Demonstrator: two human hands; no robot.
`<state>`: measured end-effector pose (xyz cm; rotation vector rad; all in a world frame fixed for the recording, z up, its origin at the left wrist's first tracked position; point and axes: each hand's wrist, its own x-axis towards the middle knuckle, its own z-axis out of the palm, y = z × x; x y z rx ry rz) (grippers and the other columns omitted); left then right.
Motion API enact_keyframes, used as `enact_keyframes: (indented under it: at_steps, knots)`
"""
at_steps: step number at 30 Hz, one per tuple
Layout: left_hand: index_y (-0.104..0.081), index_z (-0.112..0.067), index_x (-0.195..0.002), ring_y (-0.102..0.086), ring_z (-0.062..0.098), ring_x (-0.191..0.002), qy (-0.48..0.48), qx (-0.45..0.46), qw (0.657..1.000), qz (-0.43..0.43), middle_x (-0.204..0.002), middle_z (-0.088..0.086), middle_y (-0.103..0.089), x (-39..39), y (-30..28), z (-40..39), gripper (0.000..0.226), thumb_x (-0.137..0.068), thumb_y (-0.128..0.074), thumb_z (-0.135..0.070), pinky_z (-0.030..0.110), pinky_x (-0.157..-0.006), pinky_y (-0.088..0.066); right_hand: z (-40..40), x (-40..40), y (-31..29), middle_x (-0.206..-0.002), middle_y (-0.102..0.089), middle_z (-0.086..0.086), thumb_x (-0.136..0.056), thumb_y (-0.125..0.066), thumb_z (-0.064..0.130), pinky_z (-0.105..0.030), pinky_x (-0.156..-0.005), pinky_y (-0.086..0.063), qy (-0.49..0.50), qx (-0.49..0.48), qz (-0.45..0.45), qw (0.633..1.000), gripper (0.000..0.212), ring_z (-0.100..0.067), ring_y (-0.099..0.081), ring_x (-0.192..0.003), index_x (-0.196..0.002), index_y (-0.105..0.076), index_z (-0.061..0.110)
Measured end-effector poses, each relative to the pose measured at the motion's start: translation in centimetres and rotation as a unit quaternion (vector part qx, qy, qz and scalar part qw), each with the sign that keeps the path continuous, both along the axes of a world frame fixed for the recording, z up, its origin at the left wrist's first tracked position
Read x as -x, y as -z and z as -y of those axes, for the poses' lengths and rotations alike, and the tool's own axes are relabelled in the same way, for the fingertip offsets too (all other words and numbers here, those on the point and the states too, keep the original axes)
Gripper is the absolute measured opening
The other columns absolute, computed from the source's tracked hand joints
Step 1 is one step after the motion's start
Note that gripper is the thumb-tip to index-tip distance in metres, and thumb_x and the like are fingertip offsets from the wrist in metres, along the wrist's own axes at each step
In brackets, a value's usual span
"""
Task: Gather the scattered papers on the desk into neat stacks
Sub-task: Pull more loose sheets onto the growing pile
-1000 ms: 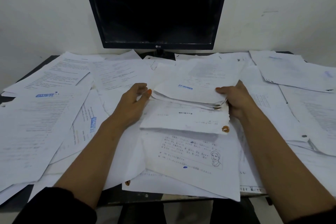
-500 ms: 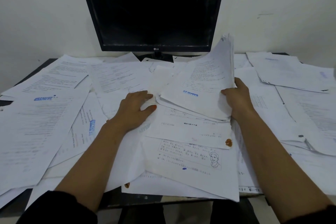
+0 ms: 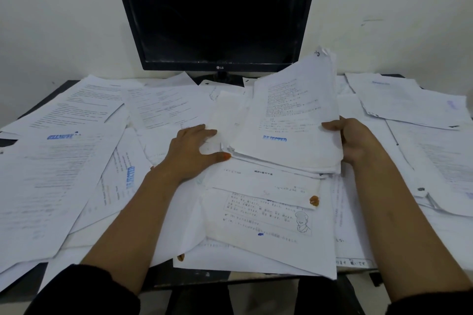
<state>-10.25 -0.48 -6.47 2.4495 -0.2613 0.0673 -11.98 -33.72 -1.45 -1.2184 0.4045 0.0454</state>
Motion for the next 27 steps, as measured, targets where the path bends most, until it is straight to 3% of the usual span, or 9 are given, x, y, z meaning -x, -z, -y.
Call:
enact_keyframes:
  at_steps: [2,5,8,12,22,25,27]
  knots:
    - [-0.046,-0.042,-0.138,-0.02,0.015,-0.143,0.006,-0.017,1.0,-0.002,-0.156,-0.009,-0.031,0.0,0.0,-0.1,0.09,-0.059,-0.057,-0.083,0.038,-0.117,-0.014,0.2,0.3,-0.2,-0.103,-0.071,-0.011,-0.092,-0.043,-0.004,-0.036,-0.051,-0.058,-0.005,-0.007,-0.007,1.0,0.034,-0.029,-0.071,-0.084,-0.119,-0.059,0.009]
    - [-0.031,-0.047,-0.146,-0.002,0.011,-0.147,0.056,-0.076,0.994,-0.059,-0.161,-0.013,-0.013,0.2,-0.4,-0.7,0.115,-0.044,-0.056,-0.095,0.042,-0.119,-0.003,0.3,0.6,-0.3,-0.085,-0.075,-0.01,-0.093,-0.044,-0.003,-0.036,-0.048,-0.057,-0.006,-0.014,-0.015,1.0,0.026,-0.025,-0.073,-0.069,-0.106,-0.063,0.006]
    - [-0.024,-0.051,-0.147,0.007,0.009,-0.147,0.082,-0.088,0.988,-0.095,-0.162,-0.015,-0.003,0.3,-0.8,-1.2,0.131,-0.029,-0.06,-0.096,0.041,-0.119,0.001,0.3,0.6,-0.5,-0.098,-0.073,-0.011,-0.092,-0.045,-0.002,-0.037,-0.052,-0.059,-0.004,0.004,-0.011,1.0,0.027,-0.025,-0.074,-0.073,-0.111,-0.063,0.007]
    - [-0.025,-0.055,-0.145,0.006,0.01,-0.148,0.075,-0.096,0.989,-0.08,-0.162,-0.014,-0.004,0.0,-0.4,-0.9,0.125,-0.031,-0.051,-0.1,0.042,-0.119,0.002,1.4,0.8,-0.7,-0.118,-0.067,-0.013,-0.091,-0.049,0.001,-0.036,-0.061,-0.06,0.014,0.081,0.003,0.997,0.037,-0.029,-0.068,-0.096,-0.126,-0.059,0.01]
    - [-0.028,-0.061,-0.14,0.003,0.013,-0.147,0.076,-0.1,0.991,-0.053,-0.162,-0.01,-0.006,0.0,0.0,-0.6,0.113,-0.037,-0.037,-0.104,0.04,-0.118,0.003,3.0,3.4,-1.5,-0.121,-0.064,-0.016,-0.085,-0.062,0.001,-0.047,-0.099,-0.049,0.04,0.264,-0.03,0.963,0.041,-0.037,-0.062,-0.107,-0.126,-0.058,0.005]
    - [-0.03,-0.059,-0.14,0.002,0.014,-0.147,0.078,-0.098,0.991,-0.045,-0.162,-0.008,-0.009,0.1,0.0,-0.5,0.119,-0.032,-0.031,-0.107,0.039,-0.119,0.002,2.1,3.3,-0.4,-0.128,-0.059,-0.015,-0.072,-0.072,0.016,-0.044,-0.101,-0.047,0.009,0.308,-0.07,0.949,0.067,-0.034,-0.059,-0.111,-0.135,-0.051,0.006]
    - [-0.032,-0.056,-0.141,-0.001,0.015,-0.148,0.078,-0.094,0.992,-0.036,-0.162,-0.006,-0.012,0.1,0.1,-0.4,0.115,-0.036,-0.036,-0.103,0.039,-0.118,0.0,0.4,3.7,-0.2,-0.123,-0.059,-0.014,-0.085,-0.065,0.013,-0.036,-0.09,-0.046,0.0,0.332,-0.07,0.941,0.05,-0.031,-0.057,-0.104,-0.132,-0.052,0.003]
